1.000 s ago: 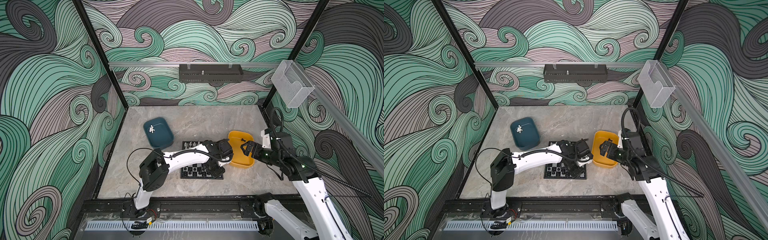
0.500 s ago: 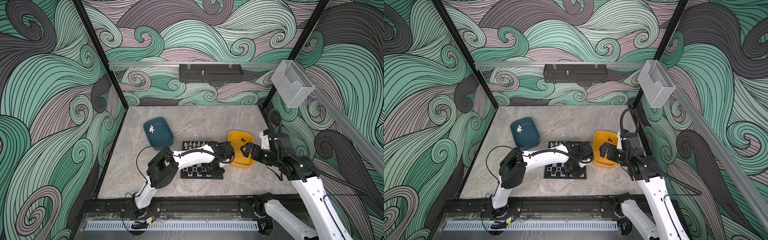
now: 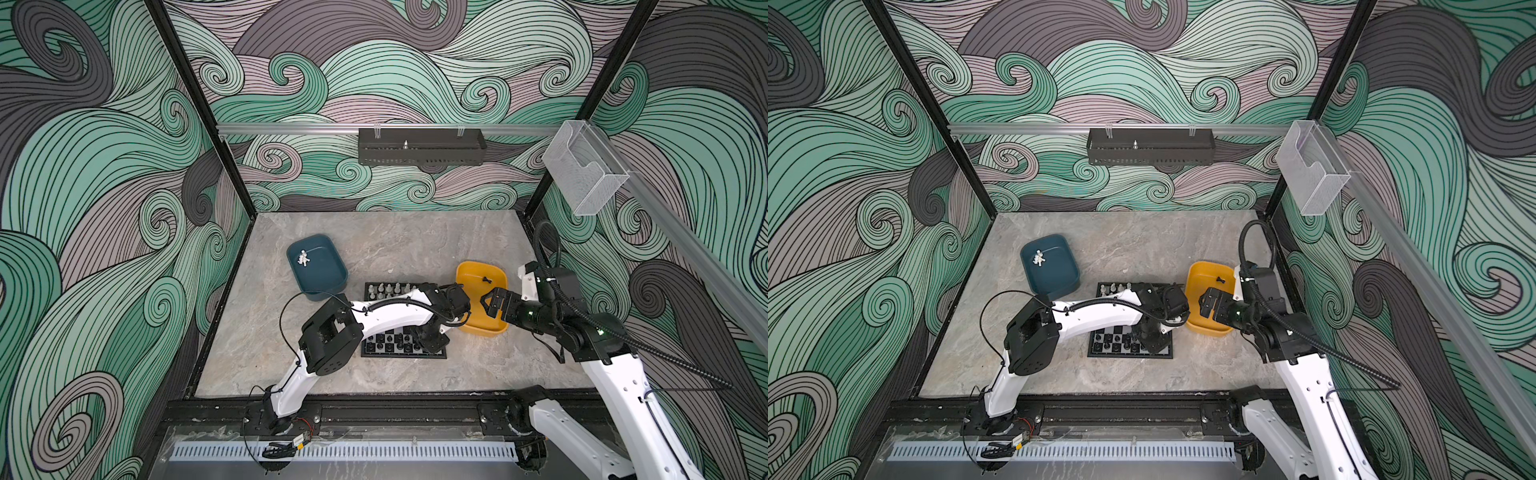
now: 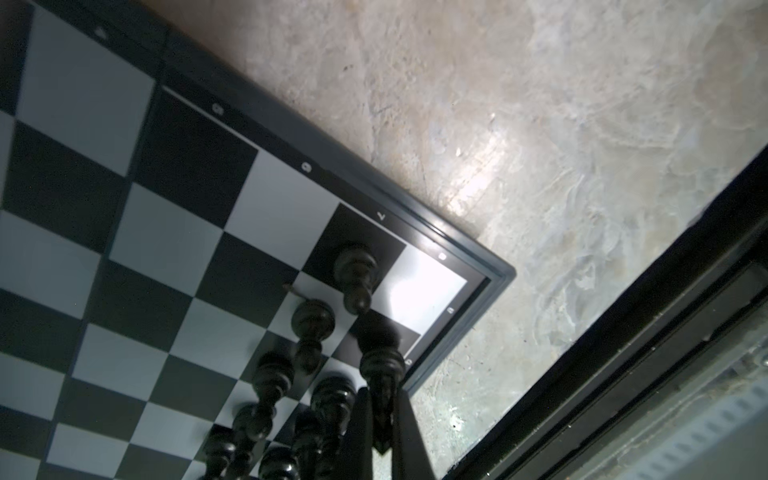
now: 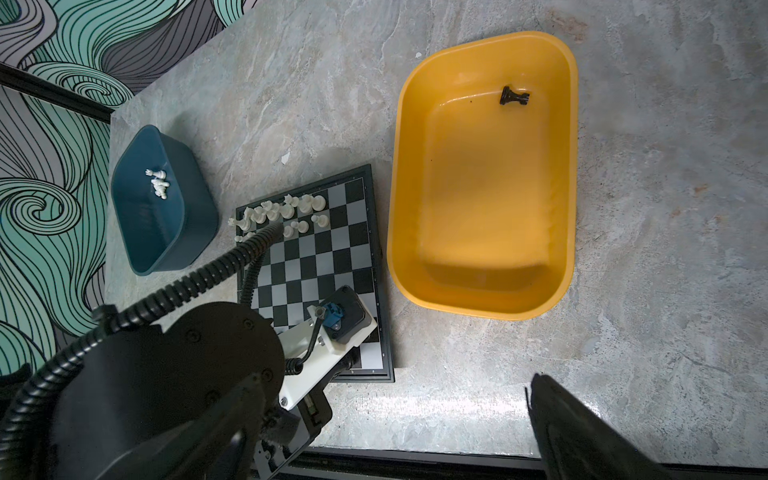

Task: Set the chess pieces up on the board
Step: 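Lower the black piece onto the board's near rows and open the left gripper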

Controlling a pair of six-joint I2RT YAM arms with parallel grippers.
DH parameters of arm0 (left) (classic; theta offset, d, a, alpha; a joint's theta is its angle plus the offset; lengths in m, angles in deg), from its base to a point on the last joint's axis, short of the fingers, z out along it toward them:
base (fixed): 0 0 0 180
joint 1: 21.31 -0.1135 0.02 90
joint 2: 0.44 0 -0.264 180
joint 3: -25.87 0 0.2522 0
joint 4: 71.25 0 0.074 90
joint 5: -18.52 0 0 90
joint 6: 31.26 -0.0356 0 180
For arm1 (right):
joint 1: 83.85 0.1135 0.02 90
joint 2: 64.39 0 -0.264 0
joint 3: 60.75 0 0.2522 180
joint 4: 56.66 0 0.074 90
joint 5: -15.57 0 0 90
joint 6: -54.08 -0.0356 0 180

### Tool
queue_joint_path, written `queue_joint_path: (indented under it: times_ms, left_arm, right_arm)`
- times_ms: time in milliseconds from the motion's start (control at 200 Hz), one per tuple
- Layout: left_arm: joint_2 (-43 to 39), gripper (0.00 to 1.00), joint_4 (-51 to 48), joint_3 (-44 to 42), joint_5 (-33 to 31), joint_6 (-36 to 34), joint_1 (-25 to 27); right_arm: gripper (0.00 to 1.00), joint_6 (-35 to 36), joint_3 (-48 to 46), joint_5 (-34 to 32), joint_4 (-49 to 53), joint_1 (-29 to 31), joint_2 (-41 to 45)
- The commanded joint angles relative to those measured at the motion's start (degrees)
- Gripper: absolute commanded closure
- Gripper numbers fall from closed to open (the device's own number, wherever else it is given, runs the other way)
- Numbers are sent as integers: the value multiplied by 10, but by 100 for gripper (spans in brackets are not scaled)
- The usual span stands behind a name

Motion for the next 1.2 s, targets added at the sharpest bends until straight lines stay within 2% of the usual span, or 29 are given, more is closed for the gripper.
queue_joint_path:
  times_ms: [0,95,480,916,1056,1196]
  left_arm:
    - [16,100,-22,24,-15,3,2]
    - [15,100,-19,22,-15,2,2]
    - [19,85,-23,26,-14,1,2]
    - [14,75,-22,32,-6,6,2]
    - [-4,72,-23,46,3,16,2]
    - [-41,64,-26,83,-2,30,0]
  right_arm:
    - [0,7,-2,-4,3,-1,3]
    - [0,7,-1,-3,3,-1,0]
    - [0,7,0,-3,3,-1,0]
    - [0,10,-2,-2,3,-2,2]
    - [0,14,-1,-7,4,-4,3]
    - [0,18,0,-14,3,-9,-4]
